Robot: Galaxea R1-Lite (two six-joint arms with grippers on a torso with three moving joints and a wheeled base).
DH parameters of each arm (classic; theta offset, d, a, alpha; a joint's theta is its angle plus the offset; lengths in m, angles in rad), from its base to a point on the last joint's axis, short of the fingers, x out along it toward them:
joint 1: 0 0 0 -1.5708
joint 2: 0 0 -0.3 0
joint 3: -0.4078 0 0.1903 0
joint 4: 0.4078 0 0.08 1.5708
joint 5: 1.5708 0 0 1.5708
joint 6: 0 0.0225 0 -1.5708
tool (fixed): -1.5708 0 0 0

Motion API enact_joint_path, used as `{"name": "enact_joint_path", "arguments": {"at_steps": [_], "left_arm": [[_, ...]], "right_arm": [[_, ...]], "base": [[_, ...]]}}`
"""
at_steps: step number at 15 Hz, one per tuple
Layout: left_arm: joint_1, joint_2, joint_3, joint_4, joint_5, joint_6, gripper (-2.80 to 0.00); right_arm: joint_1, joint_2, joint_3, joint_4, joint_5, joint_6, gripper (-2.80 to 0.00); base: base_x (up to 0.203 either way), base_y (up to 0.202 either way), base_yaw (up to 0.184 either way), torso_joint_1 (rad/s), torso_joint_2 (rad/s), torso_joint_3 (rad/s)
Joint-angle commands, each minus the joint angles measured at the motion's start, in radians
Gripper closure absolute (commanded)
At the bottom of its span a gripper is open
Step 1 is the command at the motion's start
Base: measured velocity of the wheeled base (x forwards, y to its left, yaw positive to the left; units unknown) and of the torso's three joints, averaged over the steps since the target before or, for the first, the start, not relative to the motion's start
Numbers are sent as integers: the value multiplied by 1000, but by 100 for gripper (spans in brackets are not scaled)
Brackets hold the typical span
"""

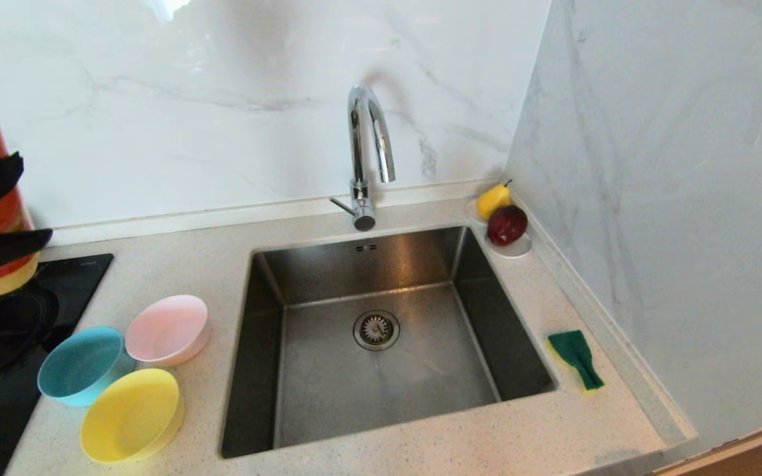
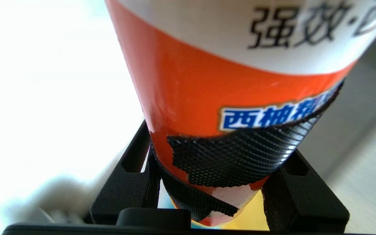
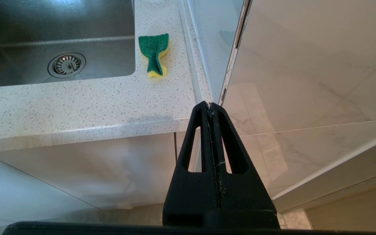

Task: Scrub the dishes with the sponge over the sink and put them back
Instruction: Squeeze it onto the sponge

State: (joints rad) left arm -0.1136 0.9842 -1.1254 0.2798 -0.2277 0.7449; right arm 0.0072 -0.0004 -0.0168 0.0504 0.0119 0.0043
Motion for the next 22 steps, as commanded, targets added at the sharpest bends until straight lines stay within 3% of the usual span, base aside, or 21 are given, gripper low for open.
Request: {"name": "enact_joint_path", "arguments": {"at_steps": [1, 7, 10, 15, 19, 22], "left_arm": [[-37, 110, -67, -36, 1, 31, 0], [-116, 356, -331, -57, 39, 200, 0], [-278, 462, -464, -56, 193, 256, 0], [-484, 562, -526, -60, 407, 318, 0], [-653, 653, -607, -68, 579, 325, 0], [-745, 713, -657, -71, 654, 323, 0]], "right_arm": [[0, -1, 0, 0, 0, 0, 0], [0, -1, 0, 0, 0, 0, 0], [0, -1, 0, 0, 0, 0, 0], [0, -1, 0, 0, 0, 0, 0], [0, -1, 0, 0, 0, 0, 0], [0, -1, 0, 0, 0, 0, 0]], "base": [[0, 0, 0, 0, 0, 0], [0, 0, 0, 0, 0, 0], [0, 0, 0, 0, 0, 0], [0, 0, 0, 0, 0, 0], [0, 0, 0, 0, 0, 0], [0, 0, 0, 0, 0, 0]]}}
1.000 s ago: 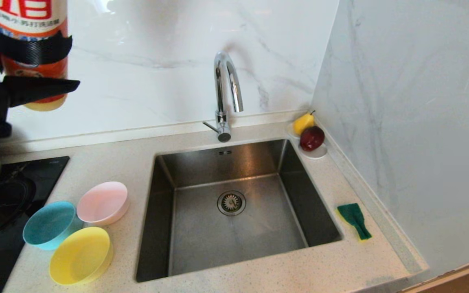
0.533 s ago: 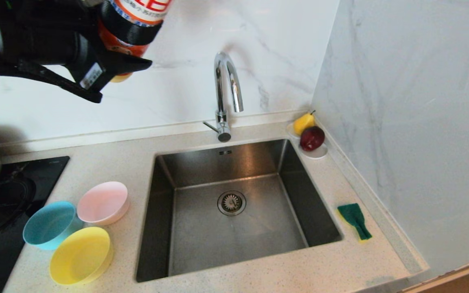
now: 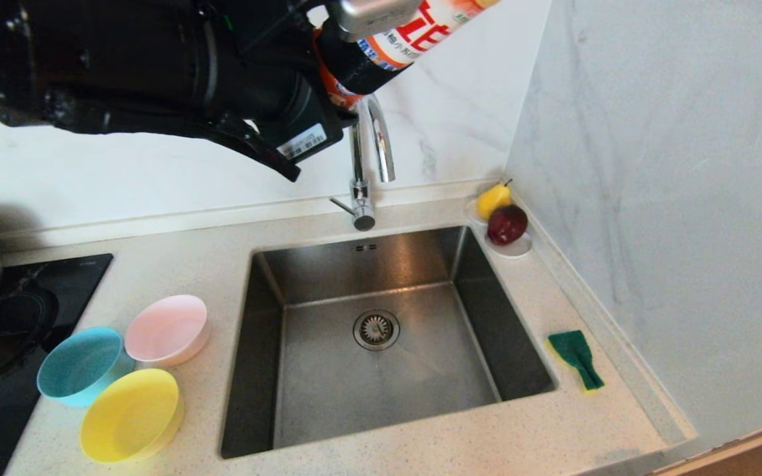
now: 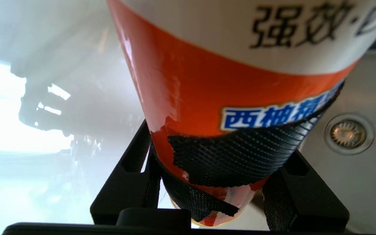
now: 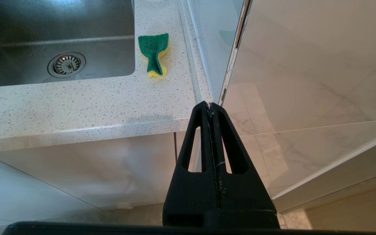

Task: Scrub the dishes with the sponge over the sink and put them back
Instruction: Squeeze it onto the sponge

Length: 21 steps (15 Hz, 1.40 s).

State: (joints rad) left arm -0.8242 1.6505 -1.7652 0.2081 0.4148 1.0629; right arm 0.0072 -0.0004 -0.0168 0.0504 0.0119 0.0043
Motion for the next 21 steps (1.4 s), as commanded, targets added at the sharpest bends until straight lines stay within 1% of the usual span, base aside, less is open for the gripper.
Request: {"name": "enact_joint_path", "arguments": {"at_steps": [1, 5, 7, 10, 12, 17, 21], "left_arm": [[-58, 60, -21, -7, 31, 5, 0], [-138, 132, -27, -64, 104, 9, 0], [-175, 172, -41, -75, 147, 5, 0], [-219, 245, -70, -130, 204, 6, 0], [-226, 278, -59, -135, 258, 3, 0], [-257, 362, -63, -142, 331, -2, 0], [-275, 434, -71, -185, 403, -3, 0]], "right_arm": [[0, -1, 0, 0, 0, 0, 0], [0, -1, 0, 0, 0, 0, 0], [0, -1, 0, 0, 0, 0, 0], [0, -1, 0, 0, 0, 0, 0], [0, -1, 0, 0, 0, 0, 0], [0, -1, 0, 0, 0, 0, 0], [0, -1, 0, 0, 0, 0, 0]], "base": [[0, 0, 0, 0, 0, 0], [0, 0, 0, 0, 0, 0], [0, 0, 0, 0, 0, 0], [0, 0, 0, 0, 0, 0], [0, 0, 0, 0, 0, 0], [0, 0, 0, 0, 0, 0], [0, 0, 0, 0, 0, 0]]}}
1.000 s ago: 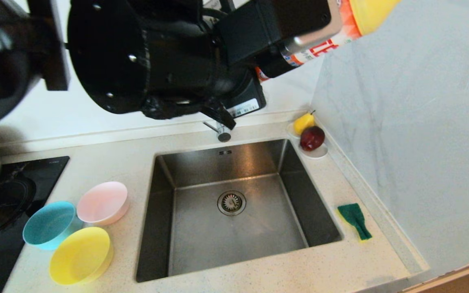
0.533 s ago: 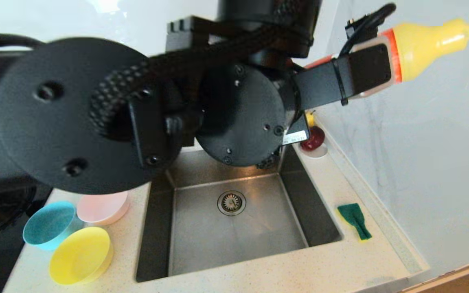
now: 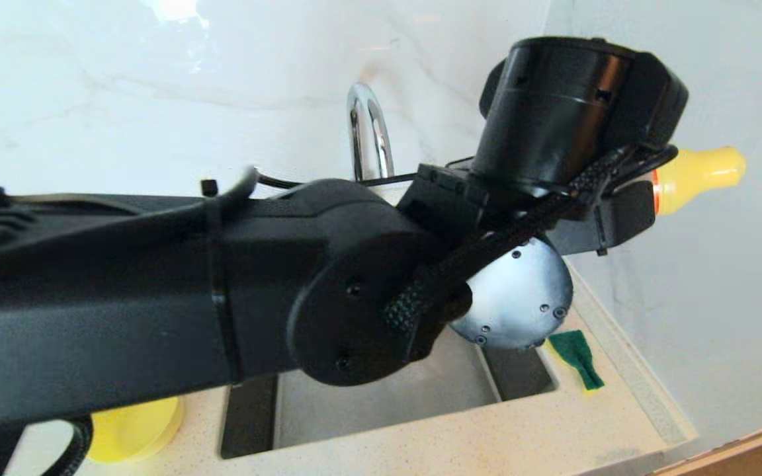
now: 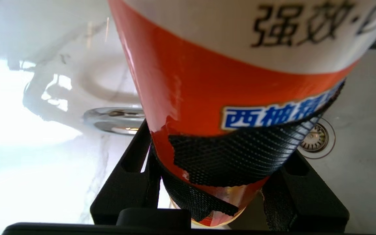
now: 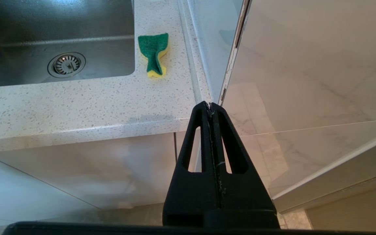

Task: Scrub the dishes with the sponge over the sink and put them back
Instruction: Squeeze it onto the sponge

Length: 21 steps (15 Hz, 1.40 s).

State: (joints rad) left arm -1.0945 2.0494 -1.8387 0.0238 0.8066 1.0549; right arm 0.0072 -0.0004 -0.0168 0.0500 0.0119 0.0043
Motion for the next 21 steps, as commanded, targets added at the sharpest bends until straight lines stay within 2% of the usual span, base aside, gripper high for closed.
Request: {"name": "enact_joint_path", "arguments": {"at_steps": [1, 3, 6, 9, 12, 16, 21], "left_arm": [[-8, 43, 8, -1, 18, 5, 0], [-9, 55, 34, 4, 25, -2, 0], [-11, 104, 52, -11, 95, -14, 0], [-10, 114, 132, -23, 121, -21, 0], [-10, 168, 121, -32, 200, -30, 0], [-10, 250, 99, -109, 271, -26, 0], [-10, 307, 72, -113, 285, -18, 0]], "right_arm": [[0, -1, 0, 1, 0, 0, 0], [0, -1, 0, 1, 0, 0, 0], [0, -1, 0, 1, 0, 0, 0], [0, -1, 0, 1, 0, 0, 0], [0, -1, 0, 1, 0, 0, 0], [0, -1, 0, 1, 0, 0, 0], [0, -1, 0, 1, 0, 0, 0]], "base": [[0, 0, 0, 0, 0, 0], [0, 0, 0, 0, 0, 0], [0, 0, 0, 0, 0, 0], [0, 0, 0, 0, 0, 0], [0, 0, 0, 0, 0, 0], [0, 0, 0, 0, 0, 0], [0, 0, 0, 0, 0, 0]]}}
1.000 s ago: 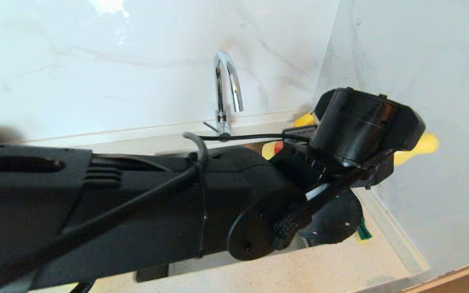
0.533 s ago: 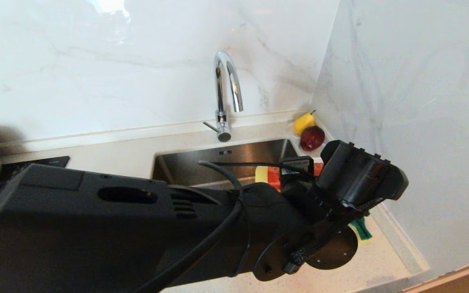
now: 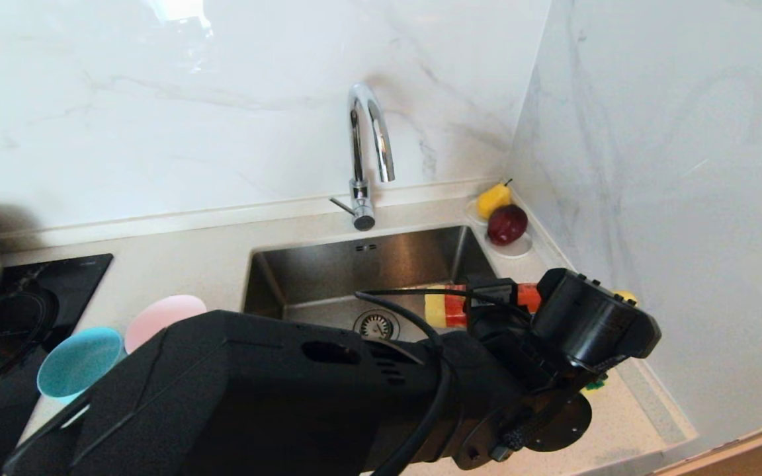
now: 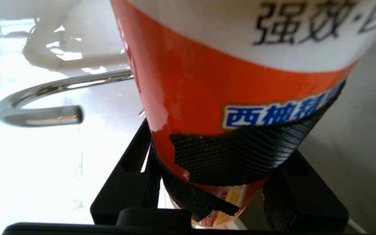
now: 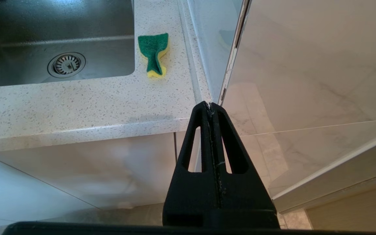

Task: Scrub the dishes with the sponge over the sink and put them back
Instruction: Squeeze it onto the sponge

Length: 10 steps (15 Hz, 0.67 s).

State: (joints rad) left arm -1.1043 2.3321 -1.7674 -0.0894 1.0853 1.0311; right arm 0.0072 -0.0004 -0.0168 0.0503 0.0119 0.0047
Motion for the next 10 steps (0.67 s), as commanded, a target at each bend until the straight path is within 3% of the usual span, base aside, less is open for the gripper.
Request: {"name": "enact_joint_path", "arguments": {"at_steps": [1, 10], "left_arm": [[0, 41, -4, -1, 7, 6, 0], [0, 182, -80, -7, 93, 14, 0]], "right_arm": [[0, -1, 0, 0, 0, 0, 0], [0, -1, 0, 0, 0, 0, 0]], "base": [[0, 0, 0, 0, 0, 0], [0, 0, 0, 0, 0, 0]]}}
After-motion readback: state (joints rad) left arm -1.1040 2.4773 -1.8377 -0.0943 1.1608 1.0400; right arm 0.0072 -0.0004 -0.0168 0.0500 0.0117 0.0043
